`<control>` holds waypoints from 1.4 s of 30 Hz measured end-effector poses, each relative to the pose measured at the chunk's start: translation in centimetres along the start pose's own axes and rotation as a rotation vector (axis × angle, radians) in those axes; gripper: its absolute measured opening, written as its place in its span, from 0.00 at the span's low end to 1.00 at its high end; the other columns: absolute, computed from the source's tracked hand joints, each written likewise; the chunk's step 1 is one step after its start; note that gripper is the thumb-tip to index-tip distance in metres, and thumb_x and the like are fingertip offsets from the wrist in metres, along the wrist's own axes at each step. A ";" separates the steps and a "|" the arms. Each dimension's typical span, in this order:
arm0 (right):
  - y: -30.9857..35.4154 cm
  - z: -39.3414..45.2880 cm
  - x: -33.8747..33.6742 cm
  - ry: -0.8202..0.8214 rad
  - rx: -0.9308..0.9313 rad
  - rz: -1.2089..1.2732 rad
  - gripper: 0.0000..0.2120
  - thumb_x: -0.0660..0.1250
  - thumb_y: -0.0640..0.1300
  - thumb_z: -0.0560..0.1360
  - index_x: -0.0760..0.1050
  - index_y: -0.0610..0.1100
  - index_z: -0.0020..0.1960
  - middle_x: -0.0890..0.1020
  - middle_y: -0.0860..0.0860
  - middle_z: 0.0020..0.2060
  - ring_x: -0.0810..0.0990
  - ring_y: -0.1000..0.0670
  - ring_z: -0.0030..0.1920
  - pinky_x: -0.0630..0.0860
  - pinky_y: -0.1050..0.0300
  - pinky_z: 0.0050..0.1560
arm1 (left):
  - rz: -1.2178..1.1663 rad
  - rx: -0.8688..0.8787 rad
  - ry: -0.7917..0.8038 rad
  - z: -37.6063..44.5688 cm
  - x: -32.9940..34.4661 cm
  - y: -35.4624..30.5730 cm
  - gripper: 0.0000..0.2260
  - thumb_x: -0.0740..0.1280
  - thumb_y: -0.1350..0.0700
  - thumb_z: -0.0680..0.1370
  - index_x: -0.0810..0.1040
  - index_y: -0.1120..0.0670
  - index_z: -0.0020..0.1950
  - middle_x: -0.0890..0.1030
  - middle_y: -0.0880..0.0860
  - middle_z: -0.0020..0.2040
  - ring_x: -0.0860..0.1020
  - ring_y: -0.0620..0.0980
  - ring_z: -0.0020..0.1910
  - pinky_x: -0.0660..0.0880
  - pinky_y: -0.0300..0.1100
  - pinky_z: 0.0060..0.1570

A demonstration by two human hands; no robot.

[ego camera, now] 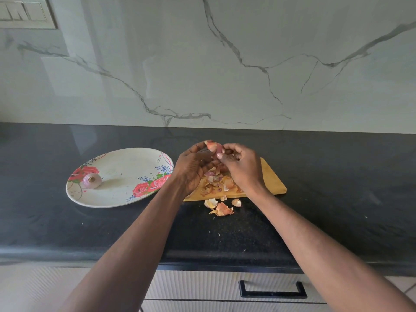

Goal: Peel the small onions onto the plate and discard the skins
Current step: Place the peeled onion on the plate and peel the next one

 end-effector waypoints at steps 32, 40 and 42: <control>0.8 0.6 -0.6 0.061 -0.092 0.021 0.10 0.77 0.38 0.71 0.85 0.47 0.50 0.85 0.54 0.48 0.83 0.56 0.49 0.81 0.56 0.51 | 0.080 -0.057 0.043 -0.3 0.3 -0.2 0.10 0.63 0.66 0.80 0.81 0.62 0.58 0.83 0.61 0.52 0.82 0.55 0.47 0.82 0.46 0.45; 1.2 0.3 -0.8 0.046 -0.091 0.030 0.08 0.73 0.35 0.74 0.81 0.48 0.43 0.83 0.54 0.40 0.81 0.61 0.40 0.75 0.68 0.38 | 0.071 -0.061 0.013 -0.5 0.2 -0.3 0.08 0.63 0.65 0.81 0.82 0.61 0.53 0.83 0.60 0.47 0.82 0.55 0.45 0.82 0.44 0.42; 1.2 0.3 -0.9 0.043 -0.078 0.063 0.06 0.72 0.35 0.75 0.80 0.45 0.45 0.82 0.54 0.40 0.80 0.64 0.37 0.74 0.70 0.35 | 0.065 -0.064 0.022 -0.5 0.2 -0.3 0.06 0.65 0.65 0.80 0.81 0.63 0.54 0.84 0.60 0.48 0.83 0.55 0.45 0.83 0.45 0.43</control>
Point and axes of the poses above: each hand's wrist, its own z-axis towards the middle knuckle, its own x-axis out of the palm, y = z × x, the point moved 8 cm from there along z, towards the middle knuckle
